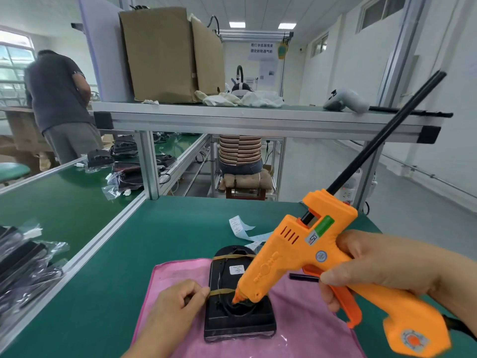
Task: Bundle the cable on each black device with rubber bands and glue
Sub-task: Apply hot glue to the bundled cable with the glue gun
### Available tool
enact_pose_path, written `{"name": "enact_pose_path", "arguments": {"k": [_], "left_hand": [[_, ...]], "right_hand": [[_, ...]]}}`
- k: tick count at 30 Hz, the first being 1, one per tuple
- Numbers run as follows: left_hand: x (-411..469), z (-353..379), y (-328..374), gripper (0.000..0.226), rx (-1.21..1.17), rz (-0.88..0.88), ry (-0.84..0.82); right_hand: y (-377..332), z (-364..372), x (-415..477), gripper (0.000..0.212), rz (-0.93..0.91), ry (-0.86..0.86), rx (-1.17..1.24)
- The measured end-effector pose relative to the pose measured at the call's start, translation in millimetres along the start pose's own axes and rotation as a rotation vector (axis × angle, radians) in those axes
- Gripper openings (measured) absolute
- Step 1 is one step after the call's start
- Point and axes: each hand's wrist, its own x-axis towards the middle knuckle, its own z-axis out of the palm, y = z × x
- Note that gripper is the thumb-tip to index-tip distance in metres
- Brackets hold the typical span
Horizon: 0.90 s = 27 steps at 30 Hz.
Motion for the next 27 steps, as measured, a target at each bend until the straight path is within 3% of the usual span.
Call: {"name": "enact_pose_path", "arguments": {"k": [11, 27], "left_hand": [[0, 0, -1, 0.034, -0.006, 0.017, 0.002], [0, 0, -3, 0.032, 0.014, 0.013, 0.002]], "right_hand": [[-4, 4, 3, 0.036, 0.037, 0.019, -0.022], [-12, 3, 1, 0.024, 0.043, 0.025, -0.125]]}}
